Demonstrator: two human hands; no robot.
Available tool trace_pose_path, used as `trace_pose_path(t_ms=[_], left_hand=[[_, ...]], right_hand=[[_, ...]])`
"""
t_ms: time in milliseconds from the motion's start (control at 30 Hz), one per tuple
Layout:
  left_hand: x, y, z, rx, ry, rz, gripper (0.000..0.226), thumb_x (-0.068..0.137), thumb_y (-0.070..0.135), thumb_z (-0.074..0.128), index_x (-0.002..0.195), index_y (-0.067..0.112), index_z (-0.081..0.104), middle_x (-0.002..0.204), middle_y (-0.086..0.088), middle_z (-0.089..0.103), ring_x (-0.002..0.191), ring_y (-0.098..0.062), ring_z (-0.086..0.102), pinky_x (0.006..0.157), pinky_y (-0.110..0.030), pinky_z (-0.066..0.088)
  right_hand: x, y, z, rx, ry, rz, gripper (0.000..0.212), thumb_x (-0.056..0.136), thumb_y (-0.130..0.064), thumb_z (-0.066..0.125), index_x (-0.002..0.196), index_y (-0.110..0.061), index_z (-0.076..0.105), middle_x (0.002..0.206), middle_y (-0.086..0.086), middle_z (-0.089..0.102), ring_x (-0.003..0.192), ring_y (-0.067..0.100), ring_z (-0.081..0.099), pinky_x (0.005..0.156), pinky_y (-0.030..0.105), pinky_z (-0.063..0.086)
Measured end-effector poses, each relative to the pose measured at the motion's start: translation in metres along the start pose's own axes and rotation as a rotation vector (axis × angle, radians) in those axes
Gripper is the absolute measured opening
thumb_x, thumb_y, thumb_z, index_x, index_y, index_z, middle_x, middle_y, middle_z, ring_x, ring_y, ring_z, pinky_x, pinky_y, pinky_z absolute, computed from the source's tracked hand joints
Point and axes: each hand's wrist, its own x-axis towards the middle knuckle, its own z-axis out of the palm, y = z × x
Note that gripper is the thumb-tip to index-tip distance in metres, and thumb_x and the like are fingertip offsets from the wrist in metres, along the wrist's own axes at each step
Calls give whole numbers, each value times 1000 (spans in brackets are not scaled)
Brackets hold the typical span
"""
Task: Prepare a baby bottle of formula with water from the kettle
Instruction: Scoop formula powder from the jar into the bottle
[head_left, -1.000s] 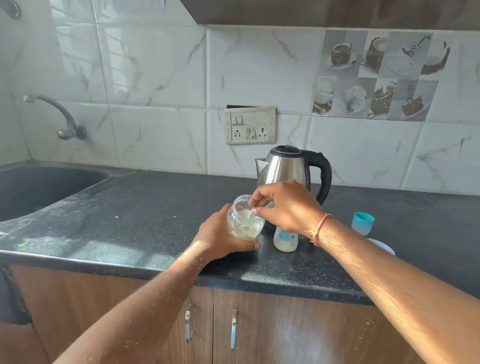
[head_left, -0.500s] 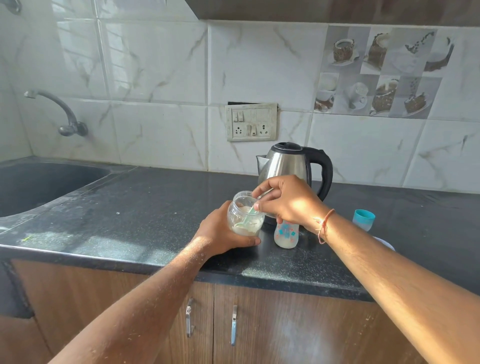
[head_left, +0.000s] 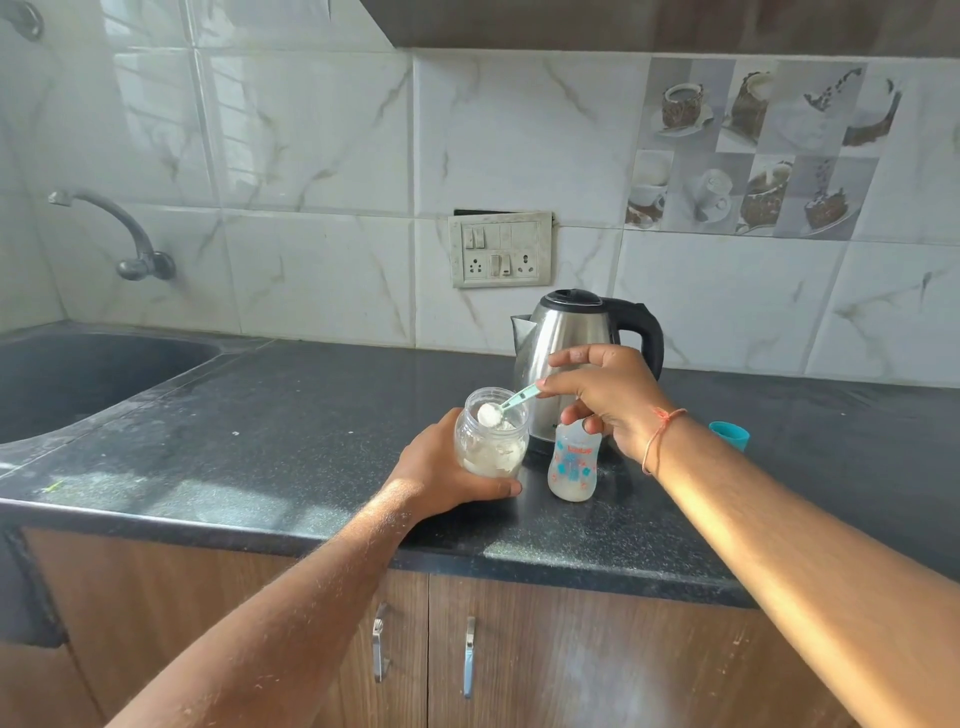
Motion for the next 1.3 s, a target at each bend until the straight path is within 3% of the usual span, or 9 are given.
trace_pose_path(t_ms=[267, 467, 667, 900, 1133, 1300], left_hand=[[0, -2, 0, -11, -1, -12, 99, 48, 73, 100, 136, 47, 61, 122, 25, 77, 116, -1, 72, 106, -43, 61], [1, -1, 0, -7, 1, -31, 96, 49, 72, 100, 133, 44, 63, 119, 24, 77, 112, -1, 73, 105, -42, 61], [1, 0, 1, -20, -1, -39, 96, 49, 70, 100, 133, 42, 63, 119, 24, 78, 112, -1, 73, 106, -40, 61], [2, -3, 1, -20, 2, -44, 96, 49, 70, 102, 133, 43, 64, 120, 24, 78, 112, 1, 73, 107, -40, 60], [3, -4, 1, -23, -4, -41, 96, 50, 69, 103, 133, 42, 63, 119, 24, 79, 111, 1, 73, 106, -39, 60], [3, -6, 1, -22, -7, -41, 96, 49, 72, 103, 132, 43, 64, 119, 24, 79, 112, 1, 74, 107, -41, 61]], right_hand=[[0, 4, -34, 169, 112, 50, 26, 88, -6, 89, 108, -14, 75, 89, 10, 85, 48, 14, 66, 46, 24, 57], [-4, 16, -68, 167, 177, 62, 23, 89, -7, 88, 107, -15, 76, 90, 10, 85, 48, 13, 66, 49, 26, 60], [-8, 23, -81, 135, 224, 26, 24, 88, -6, 89, 105, -16, 76, 74, 1, 81, 48, 15, 66, 50, 27, 59], [-10, 28, -76, 42, 250, -62, 21, 88, -9, 89, 103, -18, 77, 86, 7, 80, 48, 14, 66, 54, 30, 61], [-15, 32, -75, -24, 261, -197, 17, 91, -8, 86, 99, -20, 75, 86, 0, 84, 51, 11, 67, 56, 28, 59], [-18, 34, -75, -130, 252, -305, 16, 92, -10, 85, 98, -22, 75, 81, -8, 83, 55, 9, 69, 66, 34, 63]])
